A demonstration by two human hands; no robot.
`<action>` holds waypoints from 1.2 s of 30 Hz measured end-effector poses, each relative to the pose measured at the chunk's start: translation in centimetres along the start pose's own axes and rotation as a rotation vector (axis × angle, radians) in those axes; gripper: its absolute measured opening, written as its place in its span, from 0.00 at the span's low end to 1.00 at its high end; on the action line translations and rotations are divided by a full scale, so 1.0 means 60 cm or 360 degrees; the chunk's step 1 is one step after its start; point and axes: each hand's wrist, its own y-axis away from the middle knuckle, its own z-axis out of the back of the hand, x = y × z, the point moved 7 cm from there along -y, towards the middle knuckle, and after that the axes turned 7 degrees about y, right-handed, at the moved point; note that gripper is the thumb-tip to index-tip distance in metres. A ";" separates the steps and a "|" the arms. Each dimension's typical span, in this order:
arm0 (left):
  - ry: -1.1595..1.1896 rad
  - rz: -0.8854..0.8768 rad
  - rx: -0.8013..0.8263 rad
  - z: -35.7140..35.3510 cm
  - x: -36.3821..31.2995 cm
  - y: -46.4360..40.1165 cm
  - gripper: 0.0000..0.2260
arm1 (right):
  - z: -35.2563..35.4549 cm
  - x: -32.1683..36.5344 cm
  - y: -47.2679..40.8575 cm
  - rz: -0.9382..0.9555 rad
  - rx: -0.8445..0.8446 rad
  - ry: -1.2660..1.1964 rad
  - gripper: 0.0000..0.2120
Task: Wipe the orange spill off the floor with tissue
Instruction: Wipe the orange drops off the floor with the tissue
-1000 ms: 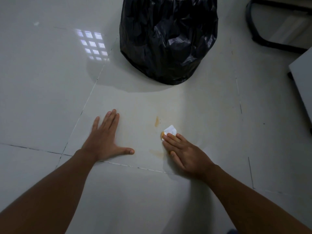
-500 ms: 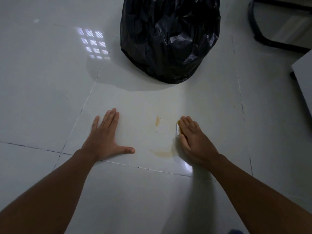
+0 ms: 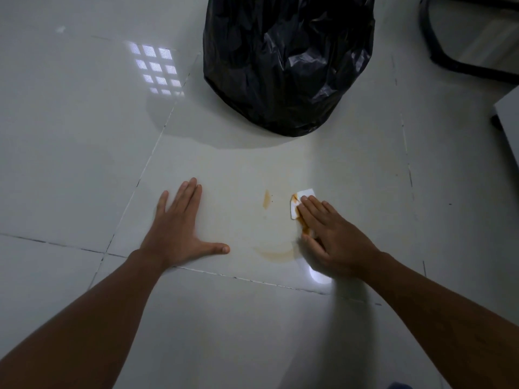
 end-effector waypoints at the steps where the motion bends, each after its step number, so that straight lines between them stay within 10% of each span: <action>1: -0.0001 0.0000 -0.0008 0.000 0.000 0.000 0.68 | -0.003 0.001 0.000 -0.0033 0.0009 -0.0023 0.33; 36: -0.0063 0.0002 -0.0034 0.001 -0.001 0.005 0.64 | -0.005 0.100 -0.110 0.0041 0.0044 -0.0184 0.34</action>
